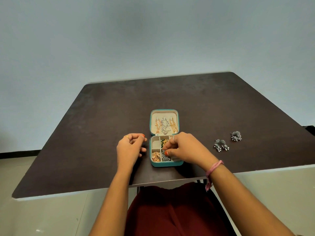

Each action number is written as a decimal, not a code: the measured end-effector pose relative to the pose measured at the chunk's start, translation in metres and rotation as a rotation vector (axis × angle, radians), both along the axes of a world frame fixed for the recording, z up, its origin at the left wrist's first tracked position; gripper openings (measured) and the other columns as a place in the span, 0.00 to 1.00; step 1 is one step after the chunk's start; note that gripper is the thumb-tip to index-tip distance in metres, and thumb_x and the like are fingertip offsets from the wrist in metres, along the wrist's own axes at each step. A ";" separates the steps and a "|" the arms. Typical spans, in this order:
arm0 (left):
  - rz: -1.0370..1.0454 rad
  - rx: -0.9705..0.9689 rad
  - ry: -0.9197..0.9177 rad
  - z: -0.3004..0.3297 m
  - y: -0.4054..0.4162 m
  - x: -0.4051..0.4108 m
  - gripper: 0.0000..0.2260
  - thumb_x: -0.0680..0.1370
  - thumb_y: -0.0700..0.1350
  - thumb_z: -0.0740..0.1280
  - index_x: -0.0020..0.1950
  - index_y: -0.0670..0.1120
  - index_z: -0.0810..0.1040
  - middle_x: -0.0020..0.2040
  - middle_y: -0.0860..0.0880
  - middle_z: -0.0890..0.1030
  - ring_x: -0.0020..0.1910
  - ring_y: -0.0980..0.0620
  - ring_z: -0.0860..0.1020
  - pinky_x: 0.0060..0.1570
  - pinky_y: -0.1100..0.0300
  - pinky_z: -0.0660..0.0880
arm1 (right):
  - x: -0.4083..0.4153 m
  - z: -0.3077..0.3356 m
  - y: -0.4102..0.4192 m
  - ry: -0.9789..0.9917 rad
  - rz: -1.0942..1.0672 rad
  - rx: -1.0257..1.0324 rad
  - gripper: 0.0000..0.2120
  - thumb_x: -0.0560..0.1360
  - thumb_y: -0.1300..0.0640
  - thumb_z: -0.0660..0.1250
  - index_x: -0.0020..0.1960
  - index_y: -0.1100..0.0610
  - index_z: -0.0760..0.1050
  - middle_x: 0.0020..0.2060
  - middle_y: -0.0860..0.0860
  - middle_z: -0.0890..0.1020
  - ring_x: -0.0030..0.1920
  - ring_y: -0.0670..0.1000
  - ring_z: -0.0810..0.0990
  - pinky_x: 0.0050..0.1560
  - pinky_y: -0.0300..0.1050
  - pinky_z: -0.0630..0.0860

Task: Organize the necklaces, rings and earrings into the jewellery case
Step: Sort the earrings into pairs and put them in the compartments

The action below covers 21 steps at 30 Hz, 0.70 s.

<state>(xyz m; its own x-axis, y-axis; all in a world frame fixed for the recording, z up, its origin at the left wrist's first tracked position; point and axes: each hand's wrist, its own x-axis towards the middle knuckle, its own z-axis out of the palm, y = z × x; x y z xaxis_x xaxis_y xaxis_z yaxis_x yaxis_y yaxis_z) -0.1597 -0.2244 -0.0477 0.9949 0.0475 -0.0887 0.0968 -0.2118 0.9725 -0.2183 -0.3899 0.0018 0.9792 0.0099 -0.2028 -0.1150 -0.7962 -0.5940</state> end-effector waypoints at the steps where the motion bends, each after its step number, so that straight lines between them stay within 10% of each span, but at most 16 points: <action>1: 0.001 -0.002 -0.002 -0.001 0.000 0.000 0.03 0.77 0.43 0.66 0.48 0.46 0.79 0.41 0.51 0.85 0.28 0.57 0.77 0.26 0.65 0.73 | 0.000 0.000 0.001 0.000 0.002 -0.020 0.08 0.74 0.56 0.70 0.52 0.50 0.83 0.49 0.47 0.84 0.49 0.45 0.80 0.56 0.42 0.76; 21: 0.023 -0.067 -0.026 -0.006 0.004 0.001 0.04 0.78 0.41 0.66 0.49 0.44 0.79 0.41 0.50 0.84 0.25 0.61 0.76 0.25 0.69 0.73 | 0.002 0.005 0.001 0.028 0.043 0.016 0.06 0.76 0.57 0.67 0.45 0.48 0.80 0.42 0.42 0.80 0.37 0.39 0.76 0.34 0.29 0.66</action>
<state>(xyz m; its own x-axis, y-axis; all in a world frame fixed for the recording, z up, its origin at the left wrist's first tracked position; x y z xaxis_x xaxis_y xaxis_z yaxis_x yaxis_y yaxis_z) -0.1586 -0.2207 -0.0533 0.9956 0.0655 -0.0668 0.0757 -0.1445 0.9866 -0.2165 -0.3891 0.0068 0.9716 0.0555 -0.2299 -0.0977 -0.7909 -0.6041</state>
